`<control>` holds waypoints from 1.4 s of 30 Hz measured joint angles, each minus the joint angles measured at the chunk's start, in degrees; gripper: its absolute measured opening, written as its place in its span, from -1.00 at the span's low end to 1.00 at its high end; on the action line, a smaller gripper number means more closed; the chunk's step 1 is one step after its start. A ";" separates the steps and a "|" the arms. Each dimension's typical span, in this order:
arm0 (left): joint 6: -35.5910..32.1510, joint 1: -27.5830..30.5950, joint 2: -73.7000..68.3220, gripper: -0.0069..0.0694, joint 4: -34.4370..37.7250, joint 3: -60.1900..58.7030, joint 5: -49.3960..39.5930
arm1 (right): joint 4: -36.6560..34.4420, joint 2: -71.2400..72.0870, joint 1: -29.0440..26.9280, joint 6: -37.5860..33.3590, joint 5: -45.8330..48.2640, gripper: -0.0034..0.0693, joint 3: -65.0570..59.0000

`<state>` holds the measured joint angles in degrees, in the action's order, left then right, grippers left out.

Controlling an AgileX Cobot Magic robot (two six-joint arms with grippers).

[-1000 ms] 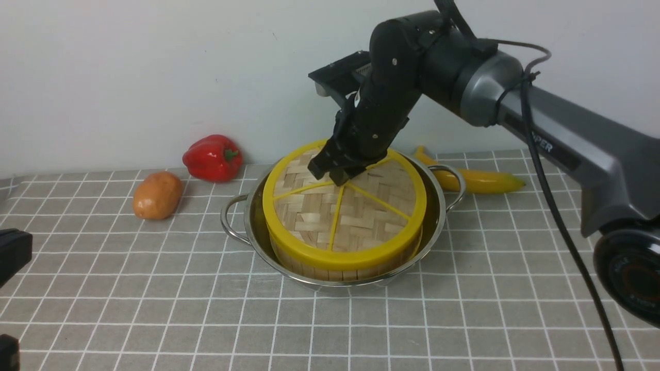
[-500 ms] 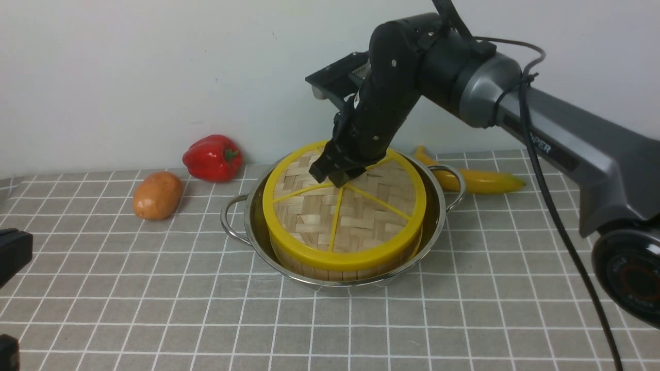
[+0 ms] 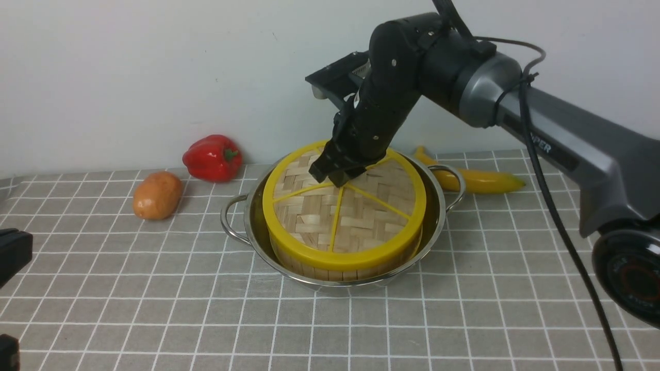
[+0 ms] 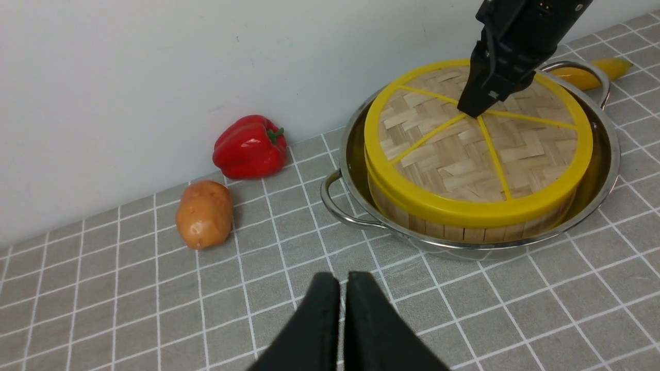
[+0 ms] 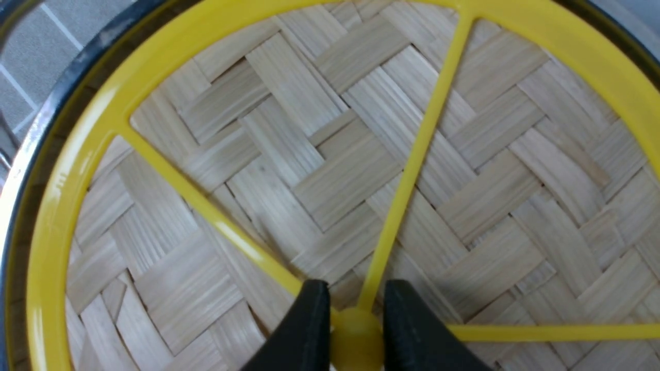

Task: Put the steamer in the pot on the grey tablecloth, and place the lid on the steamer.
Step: 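Place the bamboo steamer lid onto the steamer basket in the pot with the right gripper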

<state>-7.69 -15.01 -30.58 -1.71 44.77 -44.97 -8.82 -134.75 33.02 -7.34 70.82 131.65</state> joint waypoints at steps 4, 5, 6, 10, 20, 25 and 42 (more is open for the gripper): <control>0.00 0.00 0.00 -0.79 0.00 0.00 0.00 | -0.25 0.11 -0.26 0.54 0.05 -0.50 0.50; 0.00 0.00 0.00 -0.79 0.00 0.00 0.00 | -0.25 0.11 -0.32 0.54 0.05 -0.50 0.50; 0.00 0.00 0.00 -0.79 0.00 0.00 0.00 | -0.56 0.11 -0.74 0.70 0.05 -0.50 0.50; 0.00 0.00 0.00 -0.79 0.00 0.00 0.00 | -0.73 0.11 -1.30 0.87 0.05 -0.50 0.50; 0.00 0.00 0.00 -0.79 0.00 0.00 0.00 | -2.07 -0.01 -1.30 0.87 -0.41 -0.50 0.50; 0.00 0.00 0.00 -0.79 0.00 0.00 0.00 | -2.70 -0.52 -1.30 0.87 -0.68 -0.50 0.50; 0.00 0.00 0.00 -0.79 0.00 0.00 0.00 | -2.74 -0.63 -1.30 0.87 -0.80 -0.50 0.50</control>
<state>-7.69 -15.01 -30.58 -1.71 44.77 -44.97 -11.56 -135.37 31.72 -6.47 70.02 132.15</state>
